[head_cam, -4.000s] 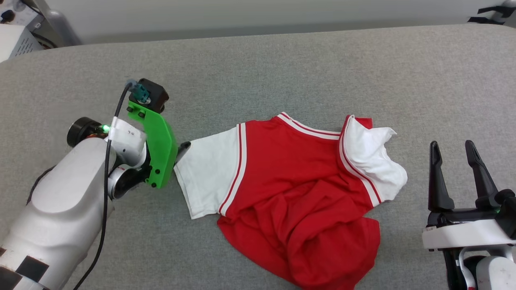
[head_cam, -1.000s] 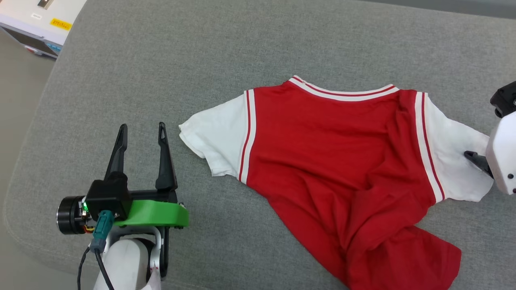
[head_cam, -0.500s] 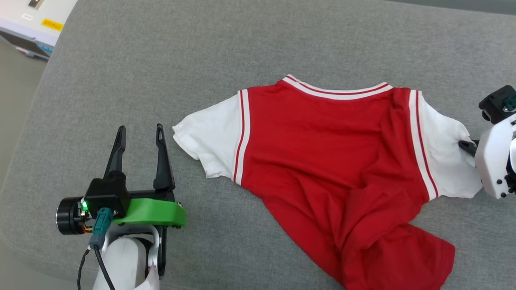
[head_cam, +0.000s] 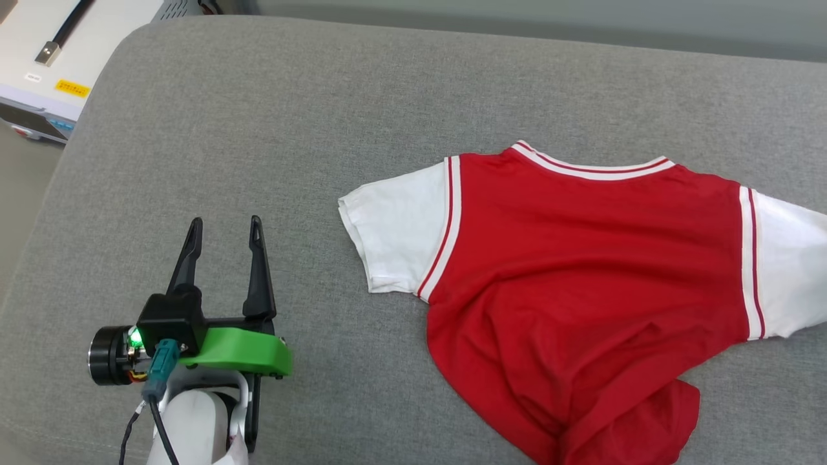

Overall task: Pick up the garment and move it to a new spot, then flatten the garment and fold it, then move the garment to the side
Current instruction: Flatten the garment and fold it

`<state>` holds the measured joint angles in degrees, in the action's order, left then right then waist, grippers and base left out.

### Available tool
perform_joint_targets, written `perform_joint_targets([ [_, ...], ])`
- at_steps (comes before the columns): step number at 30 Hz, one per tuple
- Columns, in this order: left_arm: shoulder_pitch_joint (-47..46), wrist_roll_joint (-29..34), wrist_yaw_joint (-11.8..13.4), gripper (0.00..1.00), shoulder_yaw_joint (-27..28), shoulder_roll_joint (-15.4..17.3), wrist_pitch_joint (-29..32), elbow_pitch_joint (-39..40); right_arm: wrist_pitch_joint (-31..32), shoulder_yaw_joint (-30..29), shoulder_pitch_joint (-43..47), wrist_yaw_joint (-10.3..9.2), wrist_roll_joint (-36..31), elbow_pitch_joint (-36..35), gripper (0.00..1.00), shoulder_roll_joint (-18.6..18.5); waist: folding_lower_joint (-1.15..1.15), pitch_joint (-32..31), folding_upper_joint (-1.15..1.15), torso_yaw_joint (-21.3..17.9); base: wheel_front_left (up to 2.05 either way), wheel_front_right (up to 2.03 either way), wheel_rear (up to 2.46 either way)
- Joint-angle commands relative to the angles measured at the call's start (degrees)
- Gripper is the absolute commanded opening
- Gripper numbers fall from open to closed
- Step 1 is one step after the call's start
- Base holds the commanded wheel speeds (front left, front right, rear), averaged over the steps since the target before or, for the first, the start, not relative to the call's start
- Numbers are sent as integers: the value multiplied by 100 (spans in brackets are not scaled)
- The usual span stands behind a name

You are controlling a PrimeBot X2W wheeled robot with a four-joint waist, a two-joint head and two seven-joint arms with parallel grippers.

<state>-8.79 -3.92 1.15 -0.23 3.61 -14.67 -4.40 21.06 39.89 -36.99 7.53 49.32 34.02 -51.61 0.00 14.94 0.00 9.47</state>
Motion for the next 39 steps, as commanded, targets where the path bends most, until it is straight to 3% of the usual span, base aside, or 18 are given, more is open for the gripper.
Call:
perform_joint_targets([
  [1,-43,62,-69,100,34,38,-33,-44,-106,-32,83,-4,72,86,0,102,0,-56,0,-12,0,0,0],
  [7,-480,4,-407,100,102,276,-33,-342,-709,-120,76,-4,35,132,0,390,0,-217,0,-107,0,0,0],
  [15,-1616,-359,-816,100,-164,909,261,-1289,-1670,-319,203,-4,-291,-331,0,541,0,-353,0,-378,0,0,0],
  [21,-2400,-1292,-860,100,-1092,1494,1521,-1600,-1914,-671,469,-4,-590,-828,0,618,0,-288,0,-645,0,0,0],
  [26,-3008,-2623,-862,100,-2161,2117,3200,-1724,-1847,-1013,719,-4,-828,-1242,0,706,0,-135,0,-839,0,0,0],
  [32,-3633,-3617,-863,100,-3140,2665,4796,-1874,-1621,-1323,850,-4,-1116,-1650,0,865,0,111,0,-1058,0,0,0],
  [39,-4122,-3961,-863,100,-4098,2932,5520,-2138,-1433,-1472,818,-4,-1310,-1903,0,1036,0,400,0,-1262,0,0,0],
])
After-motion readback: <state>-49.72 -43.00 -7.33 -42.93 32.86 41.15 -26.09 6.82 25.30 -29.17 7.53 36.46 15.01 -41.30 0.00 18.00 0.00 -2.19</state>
